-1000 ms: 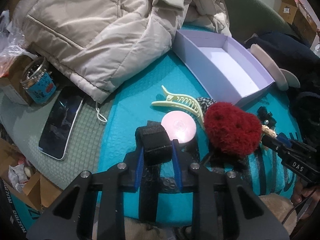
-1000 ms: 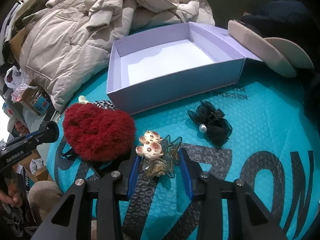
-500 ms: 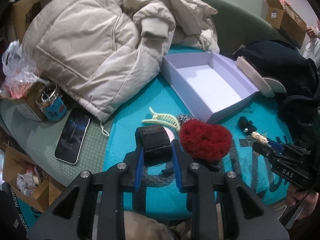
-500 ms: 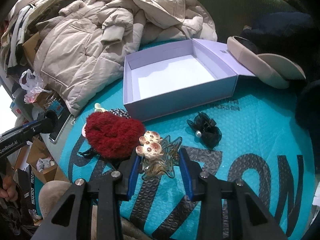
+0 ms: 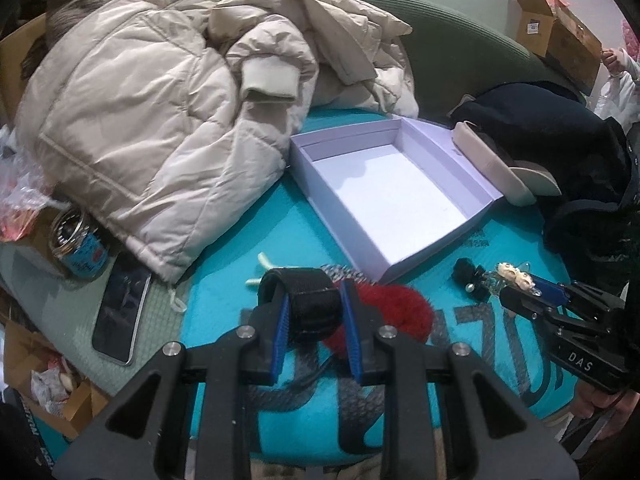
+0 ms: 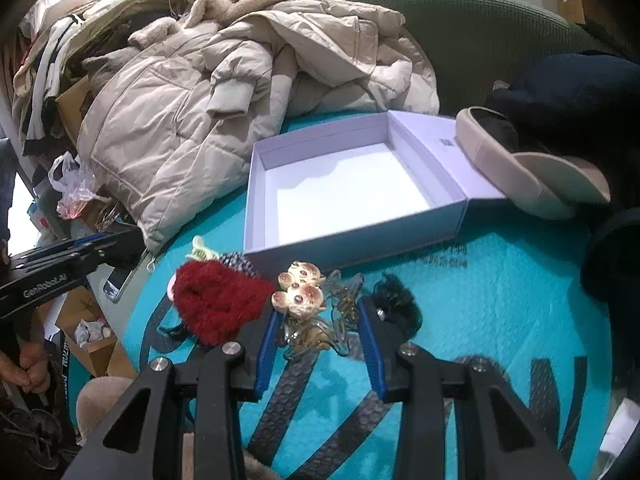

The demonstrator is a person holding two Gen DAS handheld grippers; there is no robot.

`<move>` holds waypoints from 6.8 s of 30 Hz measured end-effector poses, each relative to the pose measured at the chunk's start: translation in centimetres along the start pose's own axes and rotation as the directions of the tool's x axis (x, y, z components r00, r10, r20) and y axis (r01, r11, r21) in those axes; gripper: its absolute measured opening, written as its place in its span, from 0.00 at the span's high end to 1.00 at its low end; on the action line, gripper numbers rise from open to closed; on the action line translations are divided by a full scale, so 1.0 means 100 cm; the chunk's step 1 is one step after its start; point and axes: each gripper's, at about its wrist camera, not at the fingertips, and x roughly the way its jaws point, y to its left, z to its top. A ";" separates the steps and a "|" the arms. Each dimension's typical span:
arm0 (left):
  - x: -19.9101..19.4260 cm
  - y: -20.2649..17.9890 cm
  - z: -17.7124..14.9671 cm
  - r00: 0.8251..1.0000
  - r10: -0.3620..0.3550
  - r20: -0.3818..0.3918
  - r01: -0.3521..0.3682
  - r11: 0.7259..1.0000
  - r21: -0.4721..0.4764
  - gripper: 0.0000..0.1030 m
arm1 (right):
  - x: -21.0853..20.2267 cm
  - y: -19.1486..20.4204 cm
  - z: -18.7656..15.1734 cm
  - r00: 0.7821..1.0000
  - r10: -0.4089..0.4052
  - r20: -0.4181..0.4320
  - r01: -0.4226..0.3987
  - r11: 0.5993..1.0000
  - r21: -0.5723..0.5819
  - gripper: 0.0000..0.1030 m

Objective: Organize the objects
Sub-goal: 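Lift and carry black ring with left while right carries bear clip into white box, then open right gripper releasing bear clip in box while left lowers and releases black ring, then withdraw both open tools from the box back over the mailer bag, then lower left gripper onto red fluffy scrunchie and close on it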

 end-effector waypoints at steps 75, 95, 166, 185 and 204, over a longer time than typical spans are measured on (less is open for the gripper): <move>0.274 -0.058 0.172 0.991 -0.010 -0.133 0.028 0.990 0.136 0.78 | 0.198 -0.061 0.168 0.995 -0.052 -0.083 0.044 0.995 -0.094 0.63; 0.251 -0.052 0.173 0.994 0.021 -0.111 -0.006 0.992 0.126 0.52 | 0.175 -0.060 0.168 0.992 -0.104 -0.071 0.097 0.991 -0.089 0.42; -0.047 -0.047 0.061 0.998 0.052 0.038 -0.055 0.996 0.068 0.51 | -0.064 0.031 0.074 0.991 -0.105 0.081 0.116 0.981 -0.157 0.42; -0.044 -0.031 -0.006 0.999 0.048 0.000 -0.048 0.998 0.038 0.47 | -0.035 0.034 0.013 0.998 -0.061 -0.009 0.059 0.988 -0.142 0.42; -0.004 -0.017 -0.058 0.998 0.027 -0.061 -0.025 0.999 0.028 0.46 | 0.018 0.020 -0.031 0.990 -0.022 -0.138 0.008 0.995 -0.099 0.42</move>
